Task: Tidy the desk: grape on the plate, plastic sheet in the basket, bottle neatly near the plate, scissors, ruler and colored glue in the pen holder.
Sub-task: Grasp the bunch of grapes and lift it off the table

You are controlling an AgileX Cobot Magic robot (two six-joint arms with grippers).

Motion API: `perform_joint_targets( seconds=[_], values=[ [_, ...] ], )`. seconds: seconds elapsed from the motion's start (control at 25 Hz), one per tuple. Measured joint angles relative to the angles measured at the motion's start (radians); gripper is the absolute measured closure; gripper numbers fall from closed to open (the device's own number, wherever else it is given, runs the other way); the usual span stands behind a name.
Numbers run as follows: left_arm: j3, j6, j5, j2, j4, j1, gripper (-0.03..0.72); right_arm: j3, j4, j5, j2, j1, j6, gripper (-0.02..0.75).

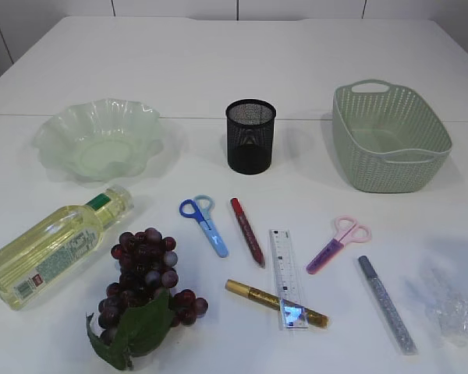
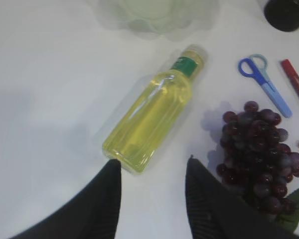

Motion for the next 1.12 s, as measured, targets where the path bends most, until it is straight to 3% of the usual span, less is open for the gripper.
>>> perform_joint_targets(
  seconds=[0.44, 0.88, 0.96, 1.12],
  values=[
    [-0.385, 0.029, 0.311, 0.383, -0.024, -0.229, 0.367, -0.085, 0.044, 0.102, 0.228, 0.000, 0.000, 0.162],
    [-0.422, 0.009, 0.266, 0.665, -0.030, -0.464, 0.361, -0.085, 0.051, 0.116, 0.256, 0.000, -0.013, 0.162],
    [-0.422, 0.008, 0.237, 0.705, -0.032, -0.493, 0.319, -0.085, 0.051, 0.118, 0.256, 0.000, -0.013, 0.162],
    [-0.422, -0.007, 0.202, 0.763, -0.032, -0.508, 0.083, -0.085, 0.051, 0.134, 0.256, 0.000, -0.018, 0.162]
  ],
)
